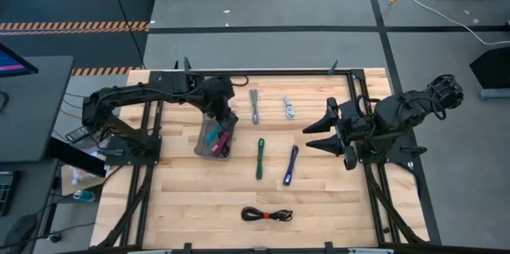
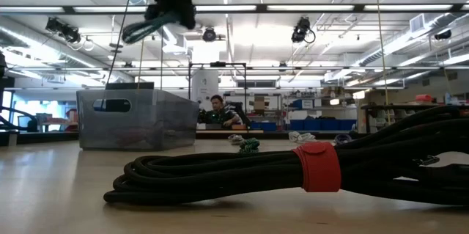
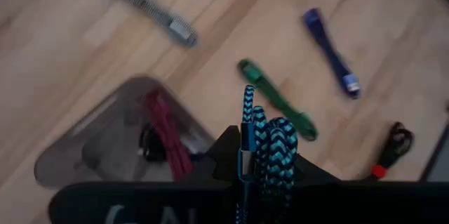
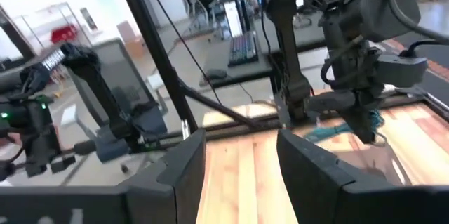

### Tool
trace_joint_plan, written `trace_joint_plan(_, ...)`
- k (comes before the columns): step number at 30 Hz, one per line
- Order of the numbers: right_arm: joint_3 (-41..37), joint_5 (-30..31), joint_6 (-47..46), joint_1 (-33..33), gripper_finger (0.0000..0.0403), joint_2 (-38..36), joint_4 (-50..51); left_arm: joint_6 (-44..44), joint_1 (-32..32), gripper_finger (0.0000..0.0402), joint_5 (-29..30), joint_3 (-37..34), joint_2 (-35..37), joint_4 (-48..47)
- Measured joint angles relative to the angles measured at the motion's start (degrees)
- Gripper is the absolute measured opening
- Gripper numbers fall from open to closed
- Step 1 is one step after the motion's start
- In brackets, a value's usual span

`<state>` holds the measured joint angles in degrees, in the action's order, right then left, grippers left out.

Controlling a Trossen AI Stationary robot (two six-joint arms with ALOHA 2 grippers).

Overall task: Pick and place USB-C Cables
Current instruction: Put the blue USB cable into the black bin

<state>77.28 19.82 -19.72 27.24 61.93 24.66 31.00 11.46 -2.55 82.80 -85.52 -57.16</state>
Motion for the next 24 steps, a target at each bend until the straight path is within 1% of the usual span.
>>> trace_joint_plan(3, 0.00, -0.43, -0.61, 0.00, 0.0182, 0.00, 2.55, 3.20, 0.00, 0.0029, -0.09, -4.43, 0.06, 1.40)
trace_joint_plan(5, 0.00, -1.21, -1.15, 0.00, 0.0182, 0.00, 3.57, 4.66, 0.13, 0.0029, -0.75, -7.04, 0.04, 4.35)
trace_joint_plan(9, 0.00, -1.93, -1.20, 0.00, 0.0182, -0.02, 4.77, 7.83, 1.65, 0.0029, -4.04, -12.36, 0.09, 9.56)
trace_joint_plan(13, 0.00, -1.93, -1.30, 0.00, 0.0182, -0.04, 6.19, 10.34, 3.20, 0.0029, -4.39, -17.52, 0.09, 13.86)
trace_joint_plan(18, 0.00, -1.96, -1.29, 0.00, 0.0182, -0.07, 6.34, 11.00, 4.88, 0.0029, -3.84, -22.62, 0.14, 16.87)
trace_joint_plan(22, 0.00, -1.97, -1.23, 0.00, 0.0182, -0.07, 6.36, 12.06, 5.57, 0.0029, -4.55, -25.98, 0.11, 24.99)
trace_joint_plan(24, 0.00, -1.95, -1.22, 0.00, 0.0182, -0.07, 6.35, 12.37, 5.79, 0.0029, -5.00, -27.49, 0.11, 27.29)
